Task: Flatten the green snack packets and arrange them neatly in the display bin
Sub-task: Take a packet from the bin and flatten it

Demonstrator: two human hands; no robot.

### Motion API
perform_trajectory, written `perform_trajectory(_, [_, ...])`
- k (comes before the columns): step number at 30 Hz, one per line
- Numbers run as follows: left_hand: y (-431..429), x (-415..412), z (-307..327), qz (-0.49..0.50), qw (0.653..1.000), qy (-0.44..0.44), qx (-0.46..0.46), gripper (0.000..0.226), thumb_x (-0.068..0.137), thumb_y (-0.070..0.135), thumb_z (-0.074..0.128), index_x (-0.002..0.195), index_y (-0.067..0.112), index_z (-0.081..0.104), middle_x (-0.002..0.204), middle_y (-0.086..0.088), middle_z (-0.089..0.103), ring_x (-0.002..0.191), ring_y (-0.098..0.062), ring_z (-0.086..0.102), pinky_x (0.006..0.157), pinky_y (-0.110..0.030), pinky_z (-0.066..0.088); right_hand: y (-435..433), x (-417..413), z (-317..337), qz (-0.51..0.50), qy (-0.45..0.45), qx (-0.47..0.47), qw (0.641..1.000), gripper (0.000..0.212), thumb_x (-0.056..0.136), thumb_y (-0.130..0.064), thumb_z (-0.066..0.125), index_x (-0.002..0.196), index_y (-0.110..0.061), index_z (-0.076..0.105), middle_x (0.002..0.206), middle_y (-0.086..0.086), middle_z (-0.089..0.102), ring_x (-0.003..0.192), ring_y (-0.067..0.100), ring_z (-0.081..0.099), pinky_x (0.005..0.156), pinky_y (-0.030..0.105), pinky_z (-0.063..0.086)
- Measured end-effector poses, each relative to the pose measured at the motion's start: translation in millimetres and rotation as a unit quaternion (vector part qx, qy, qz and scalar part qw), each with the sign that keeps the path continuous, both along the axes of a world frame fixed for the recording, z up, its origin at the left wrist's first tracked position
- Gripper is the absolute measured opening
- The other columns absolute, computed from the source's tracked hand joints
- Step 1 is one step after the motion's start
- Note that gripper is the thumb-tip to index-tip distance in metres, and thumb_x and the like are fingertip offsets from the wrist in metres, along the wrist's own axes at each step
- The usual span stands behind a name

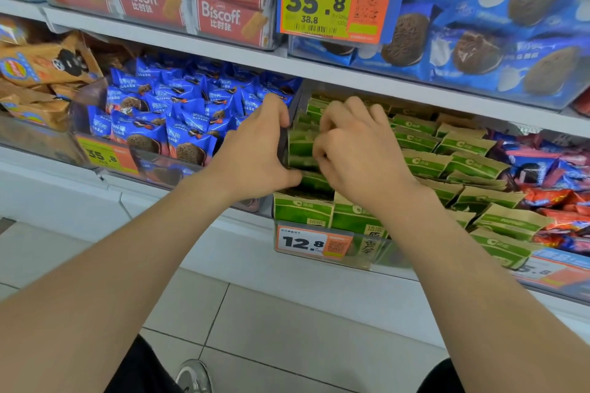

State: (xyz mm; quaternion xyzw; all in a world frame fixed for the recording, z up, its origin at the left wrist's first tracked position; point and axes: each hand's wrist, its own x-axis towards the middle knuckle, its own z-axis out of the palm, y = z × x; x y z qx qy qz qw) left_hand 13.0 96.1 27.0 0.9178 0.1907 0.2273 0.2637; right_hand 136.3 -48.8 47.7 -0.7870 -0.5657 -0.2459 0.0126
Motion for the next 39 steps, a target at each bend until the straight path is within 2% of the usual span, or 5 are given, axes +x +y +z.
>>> perform_trajectory(9, [1.6, -6.2, -6.6, -0.046, 0.998, 0.05, -0.01, 0.02, 0.075, 0.069, 0.067, 0.088, 0.056, 0.074, 0.137, 0.002, 0.051, 0.138, -0.017, 0.046, 0.109, -0.05, 0.046, -1.6, 1.1, -0.1, 0.04, 0.091, 0.07, 0.993, 0.01, 0.103, -0.014, 0.052, 0.109, -0.015, 0.044, 0.085, 0.008, 0.063, 0.065, 0.033, 0.05, 0.065, 0.04, 0.038])
perform_trajectory(16, [-19.2, -6.5, 9.5, -0.023, 0.962, 0.252, 0.104, 0.026, 0.107, 0.05, 0.049, 0.123, 0.051, 0.069, 0.164, 0.007, 0.008, 0.139, -0.035, 0.022, 0.107, -0.057, 0.024, -3.9, 8.0, -7.1, -0.039, 0.148, -0.011, 0.988, 0.025, 0.106, -0.025, 0.048, 0.124, -0.027, 0.065, 0.1, 0.003, 0.072, 0.109, 0.032, 0.059, 0.096, 0.046, 0.036])
perform_trajectory(23, [-19.5, 5.1, 16.6, 0.021, 0.967, 0.245, 0.071, 0.045, 0.109, 0.047, 0.051, 0.07, 0.025, 0.06, 0.151, 0.004, 0.025, 0.126, -0.032, 0.021, 0.101, -0.055, 0.021, 6.9, 13.5, 0.2, -0.093, 0.303, 0.011, 0.948, 0.031, 0.108, -0.017, 0.049, 0.12, -0.032, 0.074, 0.122, 0.005, 0.073, 0.126, 0.036, 0.059, 0.118, 0.056, 0.035])
perform_trajectory(31, [-24.1, 18.4, 18.9, 0.058, 0.949, 0.293, 0.1, 0.041, 0.107, 0.055, 0.049, 0.084, 0.023, 0.059, 0.142, -0.002, 0.03, 0.131, -0.04, 0.025, 0.107, -0.064, 0.025, 14.5, 5.9, 9.2, -0.144, 0.282, -0.058, 0.947, 0.032, 0.097, -0.011, 0.049, 0.069, -0.025, 0.056, 0.08, -0.002, 0.058, 0.1, 0.029, 0.049, 0.102, 0.053, 0.029])
perform_trajectory(39, [-21.2, -3.2, 28.7, 0.101, 0.992, 0.037, -0.066, 0.029, 0.071, 0.054, 0.055, 0.085, 0.031, 0.066, 0.09, 0.015, 0.069, 0.095, -0.016, 0.065, 0.095, -0.048, 0.054, -20.2, -20.0, 3.5, -0.043, 0.299, -0.019, 0.953, 0.035, 0.105, -0.034, 0.038, 0.08, -0.027, 0.062, 0.068, -0.007, 0.061, 0.076, 0.02, 0.059, 0.101, 0.053, 0.042])
